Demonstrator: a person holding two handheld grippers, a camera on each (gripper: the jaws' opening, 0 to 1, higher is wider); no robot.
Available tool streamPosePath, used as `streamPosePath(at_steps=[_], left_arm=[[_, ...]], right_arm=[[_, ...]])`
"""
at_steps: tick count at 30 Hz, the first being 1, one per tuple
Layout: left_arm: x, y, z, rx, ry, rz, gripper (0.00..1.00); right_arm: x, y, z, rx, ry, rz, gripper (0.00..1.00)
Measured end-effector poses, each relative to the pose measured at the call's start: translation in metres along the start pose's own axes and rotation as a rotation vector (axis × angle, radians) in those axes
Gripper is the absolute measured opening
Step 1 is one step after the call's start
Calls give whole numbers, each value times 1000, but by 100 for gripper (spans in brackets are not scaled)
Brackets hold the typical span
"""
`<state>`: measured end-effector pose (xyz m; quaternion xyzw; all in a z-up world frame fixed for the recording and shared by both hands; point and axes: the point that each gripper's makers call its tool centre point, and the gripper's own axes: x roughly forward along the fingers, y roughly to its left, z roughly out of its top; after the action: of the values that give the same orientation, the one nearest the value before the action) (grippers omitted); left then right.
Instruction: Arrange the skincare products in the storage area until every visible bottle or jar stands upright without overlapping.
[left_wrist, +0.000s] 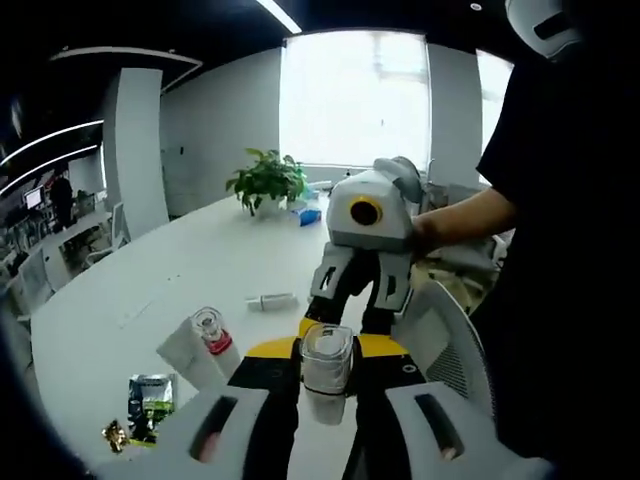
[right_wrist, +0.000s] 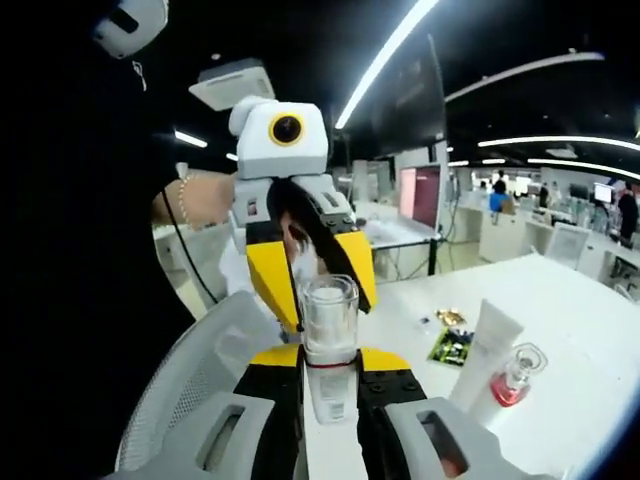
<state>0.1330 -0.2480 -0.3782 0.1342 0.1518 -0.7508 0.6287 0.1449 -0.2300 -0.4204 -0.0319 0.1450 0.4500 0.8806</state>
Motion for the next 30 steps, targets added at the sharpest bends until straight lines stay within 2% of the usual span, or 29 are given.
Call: streamPosePath(at_steps=[11, 20, 26, 30], left_arm=[[-16, 11, -27, -126, -21, 101, 42], [-26, 16, -42, -166, -26, 172, 61], [-34, 24, -51, -204, -31, 229, 72], [-38, 29, -57, -215, -32, 261, 84]], right_arm=[[7, -21, -18, 39, 19, -46, 10], [17, -35, -34, 6, 40, -69, 10], [24, -48, -46, 17, 40, -94, 10], [29, -55, -52, 17, 37, -114, 10]])
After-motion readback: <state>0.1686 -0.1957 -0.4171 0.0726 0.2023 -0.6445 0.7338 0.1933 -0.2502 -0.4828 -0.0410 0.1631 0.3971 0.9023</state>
